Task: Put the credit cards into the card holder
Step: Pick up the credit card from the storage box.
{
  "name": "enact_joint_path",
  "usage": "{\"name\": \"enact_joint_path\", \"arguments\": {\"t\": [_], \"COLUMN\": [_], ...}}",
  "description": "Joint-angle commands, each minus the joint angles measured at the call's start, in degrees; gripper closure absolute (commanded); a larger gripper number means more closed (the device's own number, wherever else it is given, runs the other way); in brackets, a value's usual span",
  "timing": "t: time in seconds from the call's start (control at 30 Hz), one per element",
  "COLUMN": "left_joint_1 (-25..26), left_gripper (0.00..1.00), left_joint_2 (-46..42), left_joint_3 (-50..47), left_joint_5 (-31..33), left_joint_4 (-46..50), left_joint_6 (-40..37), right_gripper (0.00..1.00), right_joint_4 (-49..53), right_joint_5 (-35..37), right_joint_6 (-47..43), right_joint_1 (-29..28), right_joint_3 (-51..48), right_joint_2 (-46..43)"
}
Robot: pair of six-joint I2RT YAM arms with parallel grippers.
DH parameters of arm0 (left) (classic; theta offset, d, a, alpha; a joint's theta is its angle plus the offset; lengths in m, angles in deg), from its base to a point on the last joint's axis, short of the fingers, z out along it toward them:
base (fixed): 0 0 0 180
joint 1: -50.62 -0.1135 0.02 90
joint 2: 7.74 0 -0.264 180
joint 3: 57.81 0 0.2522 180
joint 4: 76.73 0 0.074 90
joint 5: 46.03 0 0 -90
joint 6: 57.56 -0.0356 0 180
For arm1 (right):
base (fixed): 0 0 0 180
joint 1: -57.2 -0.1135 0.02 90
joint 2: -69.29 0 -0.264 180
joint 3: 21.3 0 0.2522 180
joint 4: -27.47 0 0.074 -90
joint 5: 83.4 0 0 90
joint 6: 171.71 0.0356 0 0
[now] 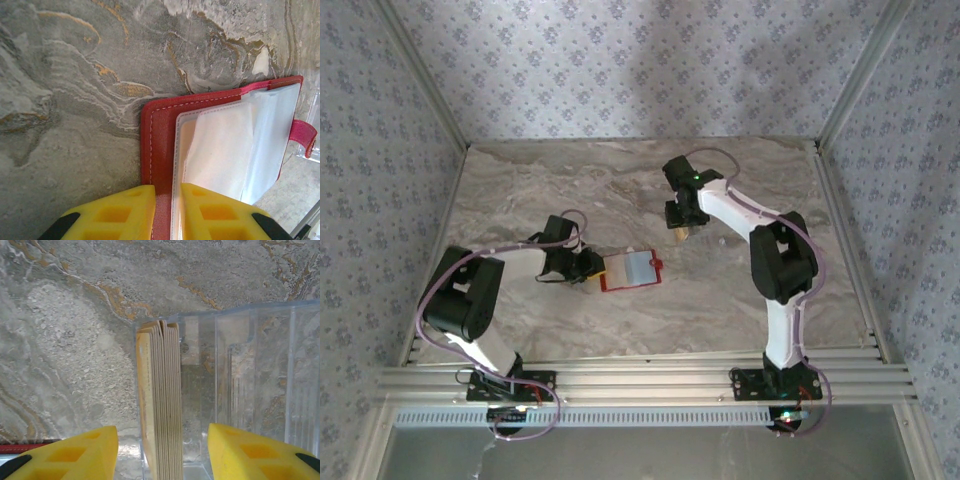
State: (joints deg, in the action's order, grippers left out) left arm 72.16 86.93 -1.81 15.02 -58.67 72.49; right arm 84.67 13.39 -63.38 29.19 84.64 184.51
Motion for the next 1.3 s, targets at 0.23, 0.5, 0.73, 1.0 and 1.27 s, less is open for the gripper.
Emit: {"name": "enact_joint_path", "arguments": {"t": [0.23, 0.5, 0.73, 1.0, 1.27], "left_joint_1": [0.6, 0.4, 0.4, 0.3, 0.3], "left_gripper": [0.79, 0.79, 0.79, 0.79, 0.8], "left_joint_2": [2.3, 2.2, 2.2, 2.3, 2.3], "left_joint_3": [-0.3, -0.4, -0.4, -0.4, -0.5], "left_joint_5": [1.4, 1.4, 1.5, 1.5, 1.4], "left_joint_4": [3.1, 3.1, 3.3, 3.3, 3.3], "left_joint_6": [-0.9, -0.9, -0.9, -0.9, -0.9], "right_gripper": [0.49, 0.52, 0.56, 0.57, 0.59], "right_joint_4": [-0.6, -2.9, -5.6, -7.1, -7.9], "right_joint_5": [-4.8, -9.9, -16.3, -19.9, -22.0], "right_joint_6": [-1.3, -0.9, -0.9, -0.4, 0.0], "right_joint_1": [0.8, 1.3, 3.3, 4.5, 5.8], "right_joint_3": [0.8, -1.0, -3.1, -4.5, -5.8], "right_joint_2": [2.1, 0.9, 0.0, -0.6, -2.8]}}
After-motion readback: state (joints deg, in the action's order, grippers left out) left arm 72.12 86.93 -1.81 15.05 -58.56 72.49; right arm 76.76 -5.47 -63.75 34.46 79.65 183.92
